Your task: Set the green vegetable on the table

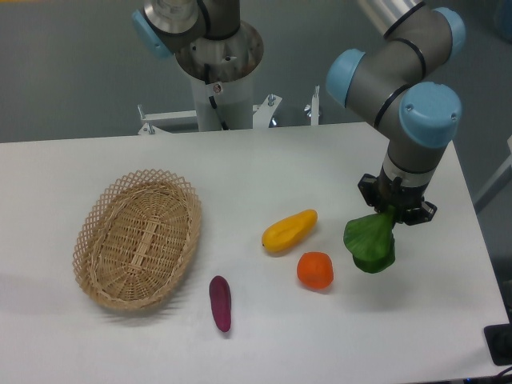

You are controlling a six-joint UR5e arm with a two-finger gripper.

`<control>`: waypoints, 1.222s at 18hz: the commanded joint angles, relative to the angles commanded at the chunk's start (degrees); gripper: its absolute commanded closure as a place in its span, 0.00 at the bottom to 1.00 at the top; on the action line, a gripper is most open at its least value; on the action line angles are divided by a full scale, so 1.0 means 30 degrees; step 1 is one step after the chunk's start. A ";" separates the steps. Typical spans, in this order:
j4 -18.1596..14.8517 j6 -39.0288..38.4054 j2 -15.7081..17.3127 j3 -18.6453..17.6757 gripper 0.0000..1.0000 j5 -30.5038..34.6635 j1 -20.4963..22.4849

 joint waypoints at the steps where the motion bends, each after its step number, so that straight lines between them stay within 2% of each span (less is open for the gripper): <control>1: 0.0000 -0.0029 0.0000 0.0000 0.80 0.0000 0.0000; 19: -0.0058 0.0059 -0.0029 -0.0058 0.79 -0.0029 -0.0088; 22: 0.0000 -0.0291 -0.0233 -0.0146 0.80 0.0029 -0.0875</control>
